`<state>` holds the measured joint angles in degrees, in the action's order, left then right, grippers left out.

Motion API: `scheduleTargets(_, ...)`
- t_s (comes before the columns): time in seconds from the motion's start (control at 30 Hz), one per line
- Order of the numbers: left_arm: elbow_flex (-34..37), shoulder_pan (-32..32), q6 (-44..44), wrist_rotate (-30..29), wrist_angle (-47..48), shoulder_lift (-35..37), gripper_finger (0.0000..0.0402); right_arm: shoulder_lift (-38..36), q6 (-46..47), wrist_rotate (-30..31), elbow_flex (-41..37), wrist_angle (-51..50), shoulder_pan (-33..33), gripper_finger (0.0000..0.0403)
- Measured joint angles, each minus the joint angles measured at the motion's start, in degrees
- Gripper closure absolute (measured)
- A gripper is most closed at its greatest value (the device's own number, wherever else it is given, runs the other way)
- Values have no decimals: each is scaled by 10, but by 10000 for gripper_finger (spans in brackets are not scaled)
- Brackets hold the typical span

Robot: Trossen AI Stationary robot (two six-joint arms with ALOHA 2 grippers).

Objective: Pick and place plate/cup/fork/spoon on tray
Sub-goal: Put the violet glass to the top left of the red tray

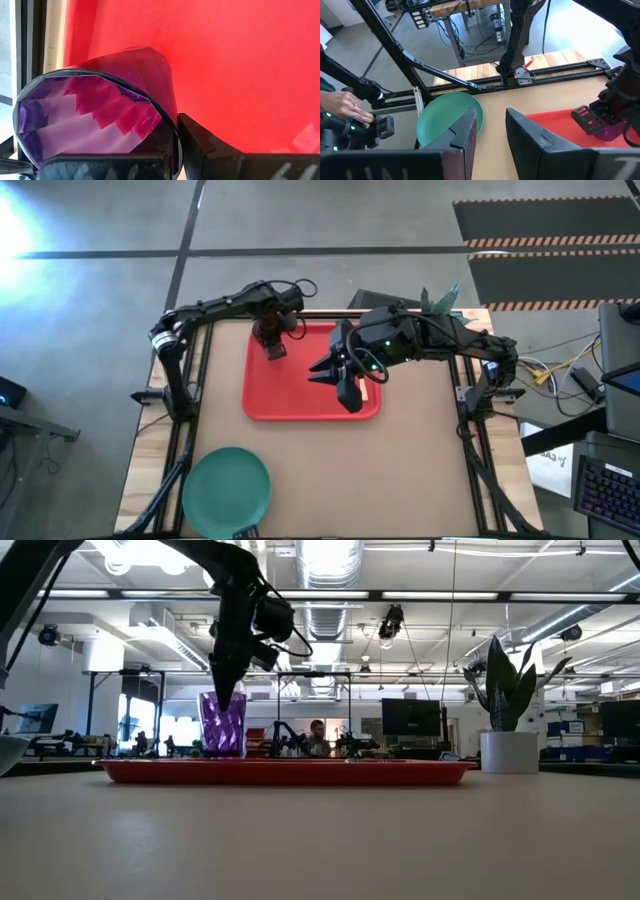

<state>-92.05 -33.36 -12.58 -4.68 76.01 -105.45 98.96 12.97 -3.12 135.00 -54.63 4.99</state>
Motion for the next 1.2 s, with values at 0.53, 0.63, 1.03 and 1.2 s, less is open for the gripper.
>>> scheduleTargets(0.53,6,-5,-3,-1,0,-1,402,0,1,0,0,0,0,312)
scheduleTargets(0.63,11,-5,-3,-1,-1,-1,402,0,1,0,0,0,0,316)
scheduleTargets(1.03,49,-7,-13,-2,-17,-2,401,0,1,0,0,0,0,309)
scheduleTargets(1.2,49,-7,-12,-2,-25,-1,401,0,1,0,0,0,0,315)
